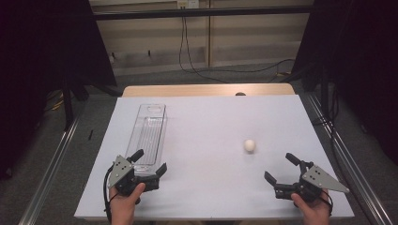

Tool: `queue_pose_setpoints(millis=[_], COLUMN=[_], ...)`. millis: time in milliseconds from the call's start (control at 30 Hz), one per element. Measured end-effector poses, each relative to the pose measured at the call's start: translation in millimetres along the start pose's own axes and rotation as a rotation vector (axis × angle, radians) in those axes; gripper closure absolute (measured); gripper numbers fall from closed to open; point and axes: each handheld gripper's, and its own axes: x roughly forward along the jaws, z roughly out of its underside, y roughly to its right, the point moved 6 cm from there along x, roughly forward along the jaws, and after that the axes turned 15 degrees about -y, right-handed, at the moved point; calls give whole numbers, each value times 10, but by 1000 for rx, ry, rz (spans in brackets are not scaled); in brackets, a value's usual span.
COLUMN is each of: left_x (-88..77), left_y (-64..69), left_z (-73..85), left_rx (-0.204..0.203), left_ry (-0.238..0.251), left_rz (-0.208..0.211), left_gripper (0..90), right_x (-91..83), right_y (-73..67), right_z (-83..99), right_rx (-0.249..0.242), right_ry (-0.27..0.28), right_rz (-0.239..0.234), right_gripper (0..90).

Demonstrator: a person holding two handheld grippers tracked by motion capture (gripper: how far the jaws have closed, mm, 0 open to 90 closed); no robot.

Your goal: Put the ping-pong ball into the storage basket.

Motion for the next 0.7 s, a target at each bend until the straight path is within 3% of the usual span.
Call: queue_pose_setpoints(millis=[33, 533, 700], left_x=[18, 105, 137], left_y=[30, 134, 158], left_z=[-10, -64, -80], left_rx=[4, -3, 17], left_ry=[-1, 1, -6], left_rz=[17, 29, 28], left_gripper=[18, 18, 18], right_x=[1, 6, 9], right_y=[-1, -5, -10], right_z=[-2, -11, -7], right_rx=[0, 6, 5], right_ry=[1, 5, -1], right_rz=[-1, -8, -7], right_gripper=[7, 6, 7])
